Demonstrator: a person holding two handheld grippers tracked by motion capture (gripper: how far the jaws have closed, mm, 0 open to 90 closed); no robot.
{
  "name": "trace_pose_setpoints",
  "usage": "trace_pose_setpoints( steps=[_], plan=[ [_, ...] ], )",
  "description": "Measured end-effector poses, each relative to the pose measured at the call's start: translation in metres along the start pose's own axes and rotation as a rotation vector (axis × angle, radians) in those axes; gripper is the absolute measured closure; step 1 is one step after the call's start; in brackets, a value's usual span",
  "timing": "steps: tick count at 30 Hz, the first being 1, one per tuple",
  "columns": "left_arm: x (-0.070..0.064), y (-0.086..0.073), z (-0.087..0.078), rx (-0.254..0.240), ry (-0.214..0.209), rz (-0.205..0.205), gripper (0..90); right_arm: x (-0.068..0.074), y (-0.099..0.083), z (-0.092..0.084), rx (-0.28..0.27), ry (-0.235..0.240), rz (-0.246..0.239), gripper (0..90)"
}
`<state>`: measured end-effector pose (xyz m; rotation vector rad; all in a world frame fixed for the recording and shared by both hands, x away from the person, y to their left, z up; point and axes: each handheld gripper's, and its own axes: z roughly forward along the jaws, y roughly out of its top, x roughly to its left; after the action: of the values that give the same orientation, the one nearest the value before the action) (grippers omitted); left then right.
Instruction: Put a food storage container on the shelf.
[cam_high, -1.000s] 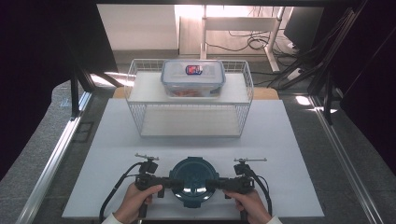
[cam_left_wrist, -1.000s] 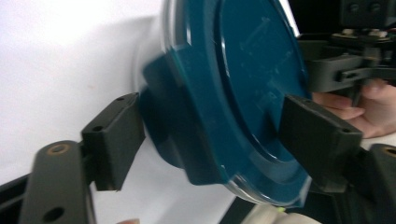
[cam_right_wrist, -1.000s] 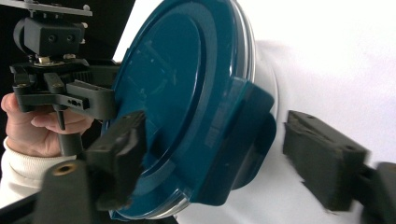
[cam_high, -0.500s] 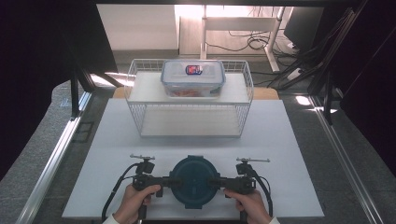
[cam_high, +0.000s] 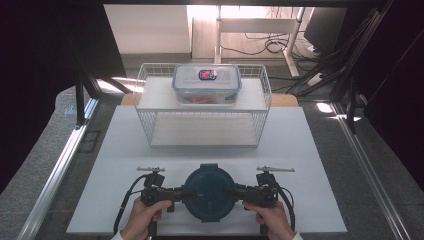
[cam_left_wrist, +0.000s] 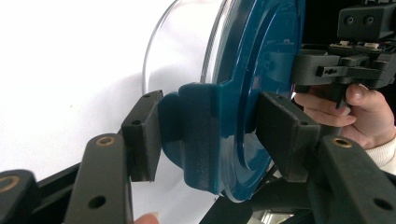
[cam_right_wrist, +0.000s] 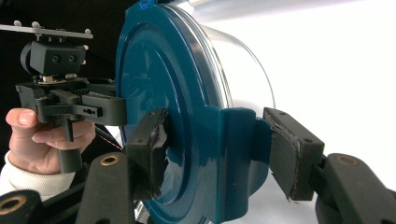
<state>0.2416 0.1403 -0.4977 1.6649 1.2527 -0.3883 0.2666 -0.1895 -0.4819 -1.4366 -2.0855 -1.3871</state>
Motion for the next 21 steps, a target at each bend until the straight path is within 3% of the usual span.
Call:
trace_pose_setpoints(
  steps=[12, 21],
  plan=[
    [-0.016, 0.019, -0.011, -0.036, 0.011, 0.07, 42.8, 0.014, 0.018, -0.01, -0.027, 0.003, -0.079, 41.9],
    [-0.034, 0.05, -0.022, -0.065, 0.019, 0.127, 42.8, 0.028, 0.047, -0.022, -0.061, 0.0, -0.13, 41.8]
  ],
)
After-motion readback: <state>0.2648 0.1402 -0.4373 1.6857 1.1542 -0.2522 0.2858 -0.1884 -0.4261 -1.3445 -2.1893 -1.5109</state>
